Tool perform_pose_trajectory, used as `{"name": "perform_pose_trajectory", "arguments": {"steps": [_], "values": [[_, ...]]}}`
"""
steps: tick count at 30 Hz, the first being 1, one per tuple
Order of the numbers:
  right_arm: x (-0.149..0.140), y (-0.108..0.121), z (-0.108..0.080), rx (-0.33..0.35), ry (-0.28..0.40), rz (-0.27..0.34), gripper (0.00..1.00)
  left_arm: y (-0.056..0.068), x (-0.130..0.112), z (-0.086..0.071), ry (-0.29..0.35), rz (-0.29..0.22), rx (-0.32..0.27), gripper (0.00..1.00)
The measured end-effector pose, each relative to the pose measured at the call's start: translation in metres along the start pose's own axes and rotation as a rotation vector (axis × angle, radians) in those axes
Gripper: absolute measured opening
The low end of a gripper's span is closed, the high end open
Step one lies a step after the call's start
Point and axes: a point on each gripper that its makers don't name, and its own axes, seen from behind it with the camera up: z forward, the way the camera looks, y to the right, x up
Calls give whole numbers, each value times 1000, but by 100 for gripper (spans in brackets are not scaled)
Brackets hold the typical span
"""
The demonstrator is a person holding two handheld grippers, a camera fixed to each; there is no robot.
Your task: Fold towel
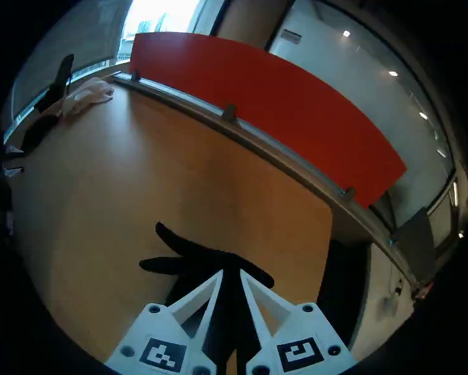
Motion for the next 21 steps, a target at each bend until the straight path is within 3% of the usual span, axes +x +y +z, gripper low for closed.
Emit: {"name": "perform_pose_trajectory", "arguments": {"steps": [21], "values": [[-82, -20, -29, -25, -78, 74, 4, -3, -1, -7, 6, 13, -21, 96]]}}
